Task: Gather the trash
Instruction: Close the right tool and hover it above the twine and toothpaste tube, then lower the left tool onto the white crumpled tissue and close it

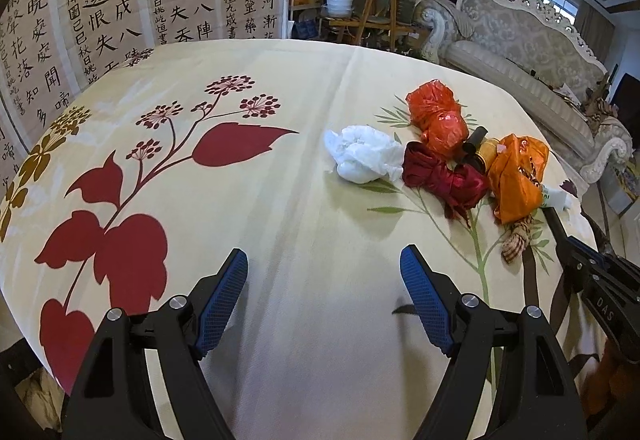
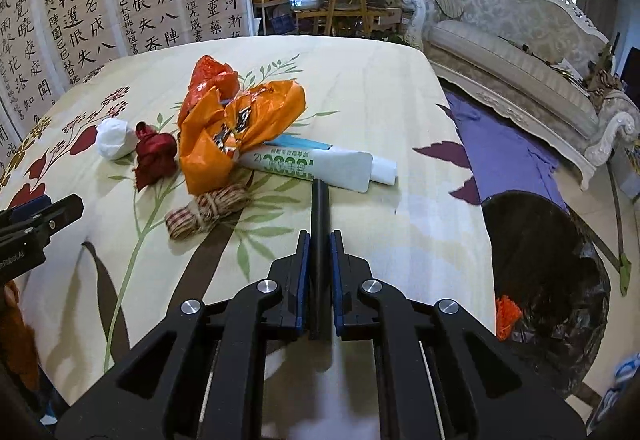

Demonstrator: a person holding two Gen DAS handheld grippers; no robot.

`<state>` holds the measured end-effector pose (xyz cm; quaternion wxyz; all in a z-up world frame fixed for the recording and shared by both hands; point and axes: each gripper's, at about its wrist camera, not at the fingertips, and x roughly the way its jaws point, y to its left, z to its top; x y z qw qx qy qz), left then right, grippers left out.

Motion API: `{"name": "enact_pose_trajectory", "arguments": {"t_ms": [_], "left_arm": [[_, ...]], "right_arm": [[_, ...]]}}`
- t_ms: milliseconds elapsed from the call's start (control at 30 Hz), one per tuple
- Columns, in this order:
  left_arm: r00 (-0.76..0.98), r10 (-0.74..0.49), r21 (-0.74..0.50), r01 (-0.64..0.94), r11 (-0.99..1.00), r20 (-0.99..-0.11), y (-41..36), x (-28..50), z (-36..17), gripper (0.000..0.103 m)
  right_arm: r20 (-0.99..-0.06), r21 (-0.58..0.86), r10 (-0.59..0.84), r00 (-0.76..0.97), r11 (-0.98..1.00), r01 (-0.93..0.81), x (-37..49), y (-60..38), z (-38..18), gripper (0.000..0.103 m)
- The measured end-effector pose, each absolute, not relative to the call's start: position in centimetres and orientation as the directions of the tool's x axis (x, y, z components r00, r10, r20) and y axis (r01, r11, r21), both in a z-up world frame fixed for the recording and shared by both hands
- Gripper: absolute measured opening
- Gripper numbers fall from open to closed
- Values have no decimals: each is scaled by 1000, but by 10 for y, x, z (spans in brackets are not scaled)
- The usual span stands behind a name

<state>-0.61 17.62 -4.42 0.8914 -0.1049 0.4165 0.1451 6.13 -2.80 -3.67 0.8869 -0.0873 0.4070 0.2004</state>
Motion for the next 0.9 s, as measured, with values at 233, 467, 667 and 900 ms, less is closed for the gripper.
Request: {"name": "enact_pose_trajectory", "arguments": {"t_ms": [233,467,667,900], "left_arm": [[603,177,-46,-336,941,-777,174,11,-44,76],[598,193,-28,-340,940,-778,179,34,-45,76],[600,206,-10,-336,942,-773,182,52,-44,76],[601,200,0,-316,949,-774,184,66,-45,76]], "right_arm": [[-762,32,299,575,904,-427,75,-26,-37,10],[-766,40,304,567,902,-430,85,-22,-36,10],[-766,39,303,566,902,-430,90,-20,-35,10],[-766,45,304,566,904,-425,101,-18,-35,10]]}}
